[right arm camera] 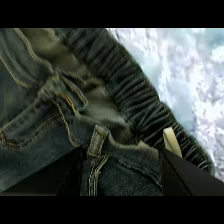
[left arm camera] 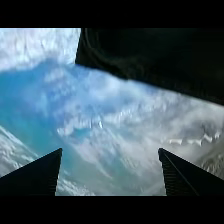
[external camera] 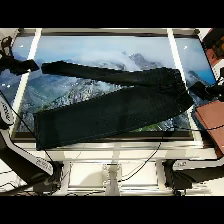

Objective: Fold the clothes and pants, and hang the long-sleeved shirts on hangers.

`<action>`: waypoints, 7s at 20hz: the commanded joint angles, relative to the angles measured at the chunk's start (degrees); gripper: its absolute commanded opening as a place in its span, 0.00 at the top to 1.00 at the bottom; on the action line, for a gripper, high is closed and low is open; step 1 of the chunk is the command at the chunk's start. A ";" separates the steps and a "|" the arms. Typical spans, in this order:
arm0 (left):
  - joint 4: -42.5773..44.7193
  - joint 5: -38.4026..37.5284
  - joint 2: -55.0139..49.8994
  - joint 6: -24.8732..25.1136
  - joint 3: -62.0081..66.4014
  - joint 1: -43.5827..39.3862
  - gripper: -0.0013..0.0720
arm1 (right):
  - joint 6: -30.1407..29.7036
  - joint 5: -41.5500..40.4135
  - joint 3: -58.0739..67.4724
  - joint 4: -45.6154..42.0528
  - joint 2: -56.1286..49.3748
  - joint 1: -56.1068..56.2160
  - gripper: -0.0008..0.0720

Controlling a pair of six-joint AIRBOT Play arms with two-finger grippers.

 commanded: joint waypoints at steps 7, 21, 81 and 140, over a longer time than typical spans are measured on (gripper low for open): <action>-10.95 10.71 -9.64 -6.88 0.04 0.74 0.33 | -0.55 -0.55 0.07 0.35 -0.31 -0.26 0.31; -10.34 33.48 -15.85 -7.28 0.07 -2.67 0.49 | -0.52 -5.01 0.07 3.56 -0.31 -0.26 0.31; 1.38 23.78 47.36 -19.06 -63.23 -4.24 0.94 | -2.27 37.24 44.89 14.84 -38.14 0.81 0.17; 3.78 43.52 12.44 -19.06 -32.06 -12.70 0.95 | 7.19 -8.09 -7.13 3.87 5.88 -1.36 0.94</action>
